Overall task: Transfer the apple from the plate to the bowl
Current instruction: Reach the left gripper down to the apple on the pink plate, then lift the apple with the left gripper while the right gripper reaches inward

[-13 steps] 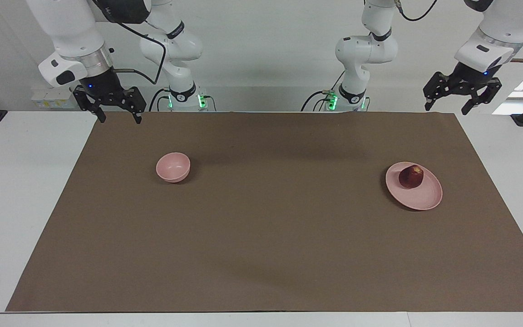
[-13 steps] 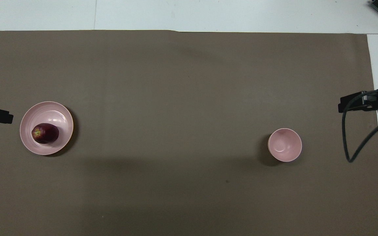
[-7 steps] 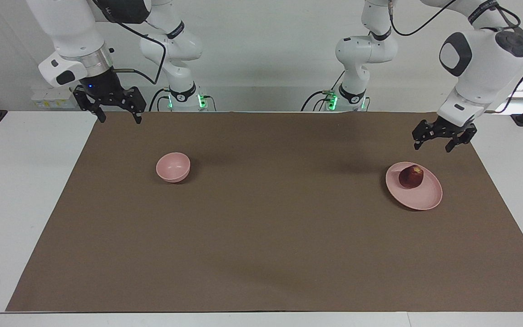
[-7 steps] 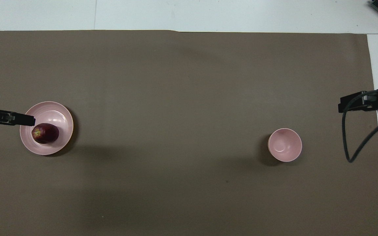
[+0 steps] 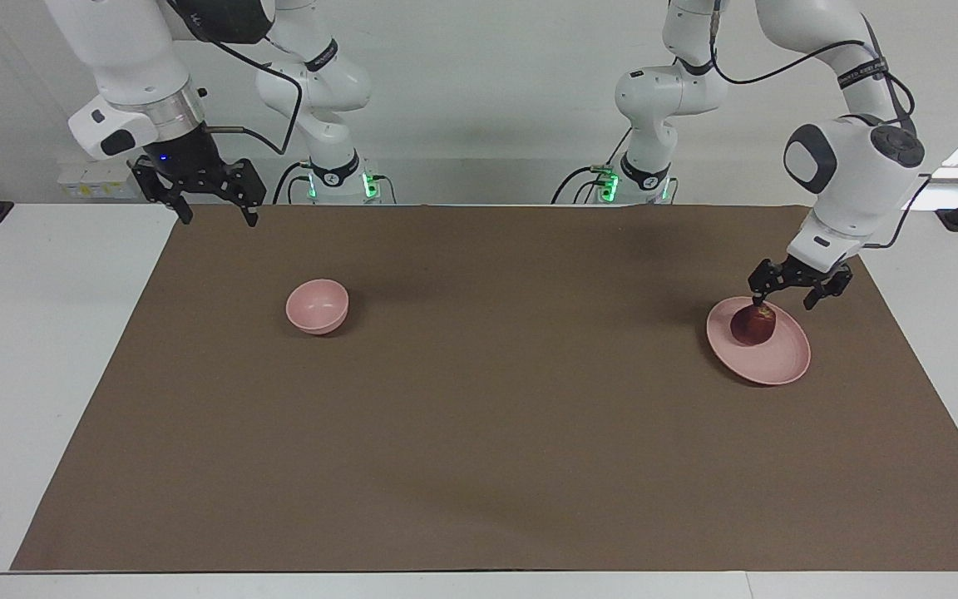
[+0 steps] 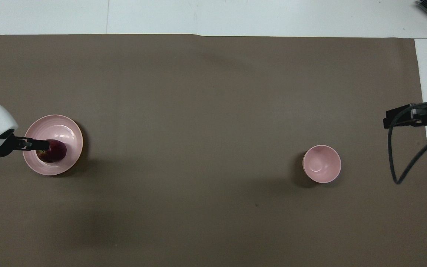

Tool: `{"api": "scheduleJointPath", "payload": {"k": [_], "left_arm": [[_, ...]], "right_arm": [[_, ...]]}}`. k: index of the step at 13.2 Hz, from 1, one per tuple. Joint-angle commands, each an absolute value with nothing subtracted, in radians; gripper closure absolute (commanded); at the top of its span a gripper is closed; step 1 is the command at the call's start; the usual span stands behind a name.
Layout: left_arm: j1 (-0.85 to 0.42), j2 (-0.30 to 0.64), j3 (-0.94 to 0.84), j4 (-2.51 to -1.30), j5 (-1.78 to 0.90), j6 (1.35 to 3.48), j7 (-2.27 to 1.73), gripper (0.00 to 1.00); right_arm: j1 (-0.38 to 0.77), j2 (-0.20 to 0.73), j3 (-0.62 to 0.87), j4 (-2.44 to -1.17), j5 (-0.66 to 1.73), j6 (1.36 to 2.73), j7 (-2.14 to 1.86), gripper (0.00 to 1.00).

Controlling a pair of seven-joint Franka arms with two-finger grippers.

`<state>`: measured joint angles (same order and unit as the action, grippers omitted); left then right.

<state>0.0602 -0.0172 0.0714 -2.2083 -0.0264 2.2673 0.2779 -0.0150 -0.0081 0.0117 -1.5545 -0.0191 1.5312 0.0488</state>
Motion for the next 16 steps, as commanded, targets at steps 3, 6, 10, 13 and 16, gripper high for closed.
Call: {"api": "scheduleJointPath", "payload": {"k": [3,6,10,13,16], "left_arm": [[0.072,0.037,0.066,-2.256,-0.072,2.391,0.295,0.00],[0.066,0.070,0.066,-2.276,-0.098,2.440,0.295,0.00],[0.068,0.074,0.066,-2.278,-0.100,2.447,0.293,0.27],[0.061,0.074,0.063,-2.269,-0.100,2.439,0.295,1.00],[0.057,0.058,0.057,-2.218,-0.100,2.347,0.295,1.00]], "right_arm": [[-0.021,-0.029,0.034,-1.594,0.002,1.538,0.038,0.00],[-0.018,-0.028,0.035,-1.643,0.002,1.581,0.046,0.00],[0.035,-0.011,0.037,-1.722,0.003,1.672,0.148,0.00],[0.092,0.038,0.037,-1.743,0.030,1.718,0.248,0.00],[0.153,0.092,0.037,-1.743,0.115,1.775,0.411,0.00]]}}
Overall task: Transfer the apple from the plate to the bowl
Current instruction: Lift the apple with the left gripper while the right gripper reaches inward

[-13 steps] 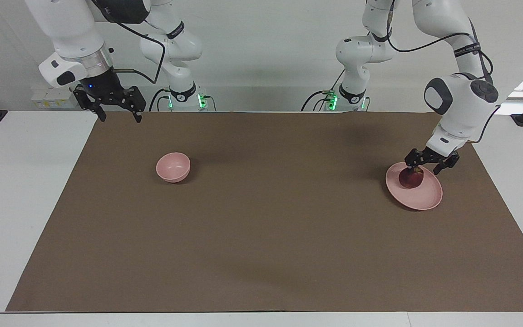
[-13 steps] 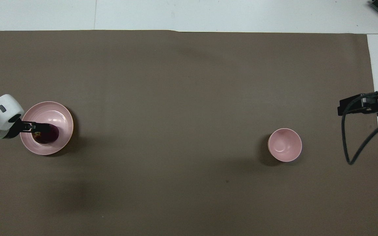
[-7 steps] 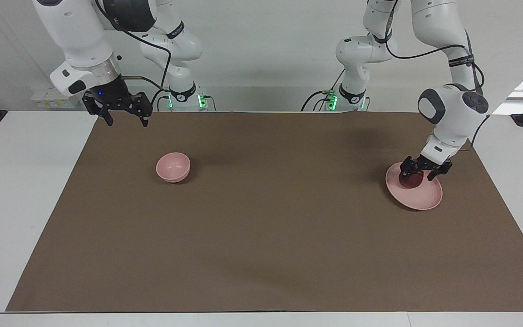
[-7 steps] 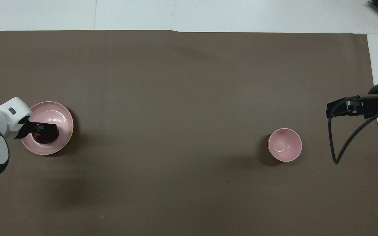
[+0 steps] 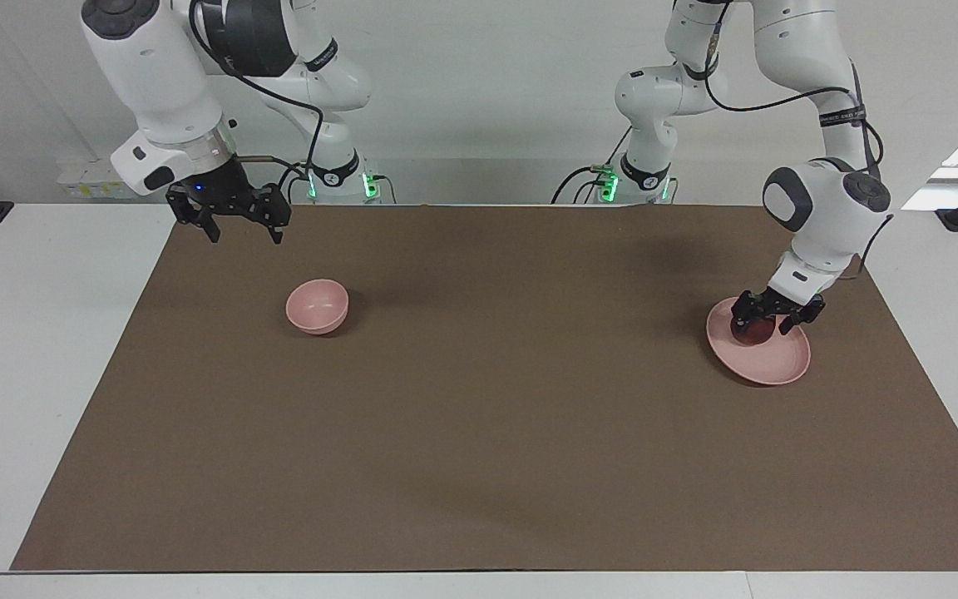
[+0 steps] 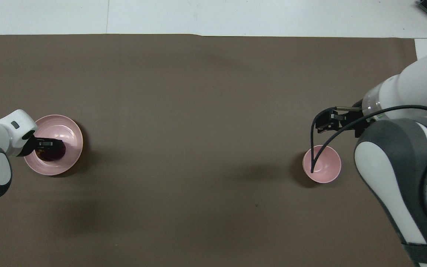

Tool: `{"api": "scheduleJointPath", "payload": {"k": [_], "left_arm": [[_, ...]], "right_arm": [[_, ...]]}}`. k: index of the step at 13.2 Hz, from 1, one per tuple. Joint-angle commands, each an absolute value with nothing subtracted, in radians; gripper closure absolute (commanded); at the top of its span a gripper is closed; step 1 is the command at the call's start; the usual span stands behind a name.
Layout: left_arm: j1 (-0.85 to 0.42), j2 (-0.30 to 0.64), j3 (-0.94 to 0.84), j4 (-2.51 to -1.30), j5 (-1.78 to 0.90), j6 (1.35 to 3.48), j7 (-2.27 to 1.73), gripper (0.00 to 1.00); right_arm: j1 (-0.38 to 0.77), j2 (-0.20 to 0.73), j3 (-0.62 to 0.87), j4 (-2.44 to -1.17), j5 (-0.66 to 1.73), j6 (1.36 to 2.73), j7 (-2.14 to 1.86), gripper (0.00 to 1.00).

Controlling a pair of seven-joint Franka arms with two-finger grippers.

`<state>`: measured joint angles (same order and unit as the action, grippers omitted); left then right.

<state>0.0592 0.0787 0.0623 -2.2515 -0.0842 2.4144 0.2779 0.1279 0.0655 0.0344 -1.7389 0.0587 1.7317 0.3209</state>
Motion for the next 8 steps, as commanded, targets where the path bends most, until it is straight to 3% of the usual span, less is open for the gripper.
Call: {"api": "scheduleJointPath", "payload": {"k": [1,4,8], "left_arm": [[0.055,0.055,0.048,-2.188,-0.100,2.294,0.290,1.00],[-0.012,-0.004,0.043,-2.158,-0.116,2.217,0.275,1.00],[-0.136,-0.018,0.044,-2.158,-0.421,2.232,0.244,1.00]], "right_arm": [[0.176,0.112,0.037,-1.743,0.161,1.801,0.473,0.00],[0.244,0.162,0.037,-1.741,0.291,1.897,0.658,0.00],[0.317,0.219,0.037,-1.730,0.484,2.011,0.891,0.00]]}}
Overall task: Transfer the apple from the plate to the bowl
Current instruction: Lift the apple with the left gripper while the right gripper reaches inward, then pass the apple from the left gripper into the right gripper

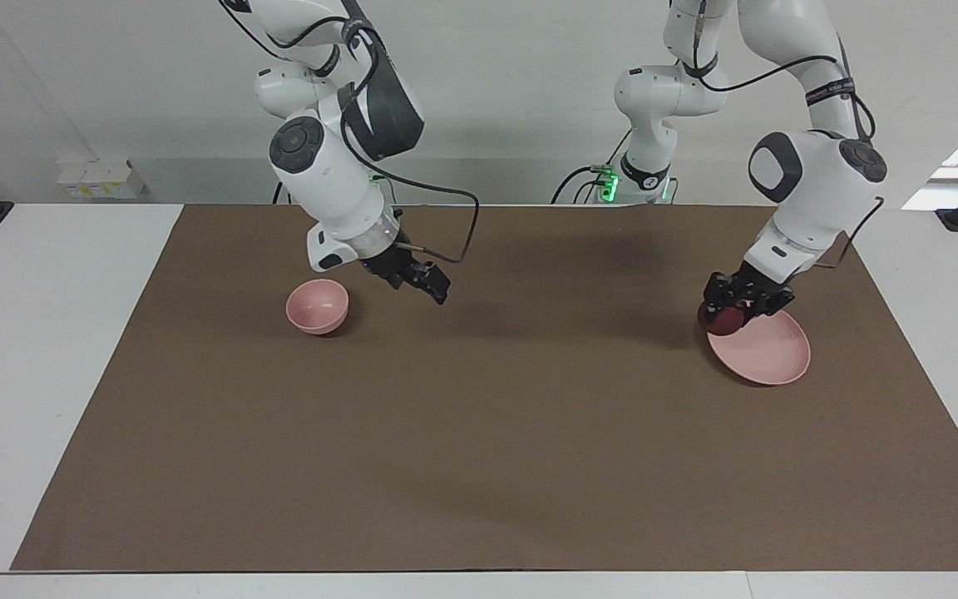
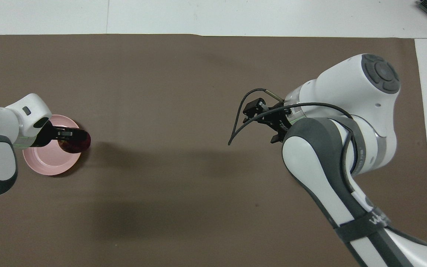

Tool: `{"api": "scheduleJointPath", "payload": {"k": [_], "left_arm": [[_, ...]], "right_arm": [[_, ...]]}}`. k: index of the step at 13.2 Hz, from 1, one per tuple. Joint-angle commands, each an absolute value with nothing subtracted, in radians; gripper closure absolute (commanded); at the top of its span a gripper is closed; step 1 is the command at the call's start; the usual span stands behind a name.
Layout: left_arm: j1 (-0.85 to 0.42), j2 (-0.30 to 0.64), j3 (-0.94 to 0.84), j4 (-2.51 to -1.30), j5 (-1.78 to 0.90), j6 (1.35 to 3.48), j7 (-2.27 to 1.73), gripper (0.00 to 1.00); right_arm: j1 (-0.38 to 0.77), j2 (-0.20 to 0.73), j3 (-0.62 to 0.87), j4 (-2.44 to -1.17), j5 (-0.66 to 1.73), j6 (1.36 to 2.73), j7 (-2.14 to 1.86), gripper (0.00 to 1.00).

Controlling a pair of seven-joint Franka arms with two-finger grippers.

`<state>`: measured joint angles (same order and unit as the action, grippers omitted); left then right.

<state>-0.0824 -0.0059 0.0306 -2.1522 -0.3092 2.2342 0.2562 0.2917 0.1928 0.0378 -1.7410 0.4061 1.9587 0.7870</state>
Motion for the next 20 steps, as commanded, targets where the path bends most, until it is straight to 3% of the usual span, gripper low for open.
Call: {"api": "scheduleJointPath", "payload": {"k": [1,4,10,20], "left_arm": [[-0.155,-0.018,0.043,-2.158,-0.519,2.235,0.244,1.00],[-0.216,-0.020,0.029,-2.158,-0.749,2.282,0.244,1.00],[-0.218,-0.020,-0.074,-2.166,-1.093,2.373,0.253,1.00],[-0.218,-0.015,-0.233,-2.157,-1.190,2.580,0.252,1.00]], "right_arm": [[0.331,0.230,0.037,-1.729,0.524,2.038,0.949,0.00],[0.368,0.256,0.037,-1.730,0.653,2.135,1.087,0.00],[0.426,0.337,0.037,-1.709,0.882,2.313,1.285,0.00],[0.515,0.376,0.038,-1.684,0.882,2.365,1.348,0.00]]}}
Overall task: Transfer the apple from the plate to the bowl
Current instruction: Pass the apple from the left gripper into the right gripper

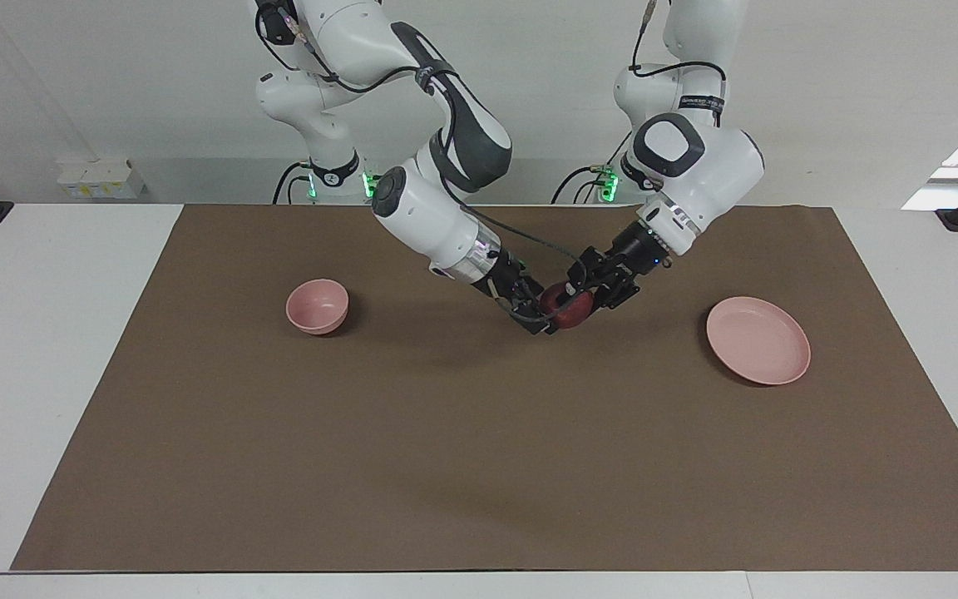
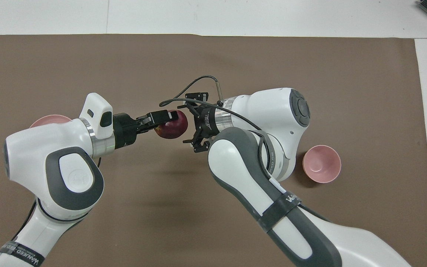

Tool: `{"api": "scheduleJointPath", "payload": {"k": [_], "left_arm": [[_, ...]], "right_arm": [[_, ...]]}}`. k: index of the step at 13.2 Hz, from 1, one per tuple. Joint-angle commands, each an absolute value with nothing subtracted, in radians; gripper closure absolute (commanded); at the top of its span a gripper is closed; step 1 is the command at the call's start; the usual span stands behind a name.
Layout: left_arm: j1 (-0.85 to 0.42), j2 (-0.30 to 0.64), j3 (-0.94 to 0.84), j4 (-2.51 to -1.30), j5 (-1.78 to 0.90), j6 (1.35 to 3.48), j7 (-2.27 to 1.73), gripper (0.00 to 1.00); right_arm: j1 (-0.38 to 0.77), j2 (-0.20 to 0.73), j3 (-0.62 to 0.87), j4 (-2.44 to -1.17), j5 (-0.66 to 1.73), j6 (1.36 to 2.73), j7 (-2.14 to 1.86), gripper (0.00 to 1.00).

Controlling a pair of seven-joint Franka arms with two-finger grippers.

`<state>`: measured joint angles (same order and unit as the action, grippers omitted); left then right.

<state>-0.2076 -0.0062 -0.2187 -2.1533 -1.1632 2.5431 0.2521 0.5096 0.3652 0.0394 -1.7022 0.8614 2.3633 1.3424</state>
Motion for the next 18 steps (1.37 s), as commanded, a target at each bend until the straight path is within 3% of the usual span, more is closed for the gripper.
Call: {"api": "scheduleJointPath", "payload": {"k": [1,3,4,5,8,9,10,12,15,17,18], "left_arm": [[-0.218,-0.017,-0.247,-2.157,-1.193,2.589,0.249,1.00],[-0.218,-0.015,-0.265,-2.157,-1.195,2.618,0.244,1.00],[-0.218,-0.014,-0.274,-2.155,-1.195,2.622,0.241,1.00],[-0.218,-0.014,-0.275,-2.152,-1.195,2.622,0.229,1.00],[-0.213,-0.012,-0.275,-2.149,-1.193,2.619,0.221,0.92],[-0.210,-0.011,-0.275,-2.149,-1.192,2.617,0.218,0.84],[-0.207,-0.011,-0.273,-2.148,-1.190,2.611,0.216,0.67],[-0.204,-0.011,-0.272,-2.148,-1.181,2.605,0.218,0.18],[-0.180,-0.038,-0.262,-2.149,-1.175,2.515,0.215,0.13],[-0.154,-0.067,-0.262,-2.155,-1.167,2.481,0.216,0.00],[-0.141,-0.077,-0.262,-2.160,-1.152,2.458,0.216,0.00]], "right_arm": [[0.515,0.376,0.040,-1.684,0.882,2.365,1.345,0.00],[0.517,0.377,0.040,-1.672,0.882,2.365,1.341,0.00],[0.517,0.379,0.040,-1.671,0.874,2.364,1.339,0.69],[0.517,0.379,0.040,-1.671,0.880,2.364,1.341,0.92],[0.517,0.379,0.040,-1.671,0.877,2.365,1.341,0.95],[0.517,0.379,0.040,-1.671,0.876,2.367,1.341,0.93],[0.517,0.379,0.040,-1.671,0.873,2.368,1.339,0.90],[0.517,0.377,0.040,-1.672,0.870,2.365,1.338,0.90],[0.512,0.370,0.038,-1.677,0.864,2.350,1.325,0.87],[0.506,0.361,0.032,-1.680,0.853,2.339,1.325,0.87],[0.503,0.351,0.032,-1.680,0.821,2.327,1.325,0.87]]}}
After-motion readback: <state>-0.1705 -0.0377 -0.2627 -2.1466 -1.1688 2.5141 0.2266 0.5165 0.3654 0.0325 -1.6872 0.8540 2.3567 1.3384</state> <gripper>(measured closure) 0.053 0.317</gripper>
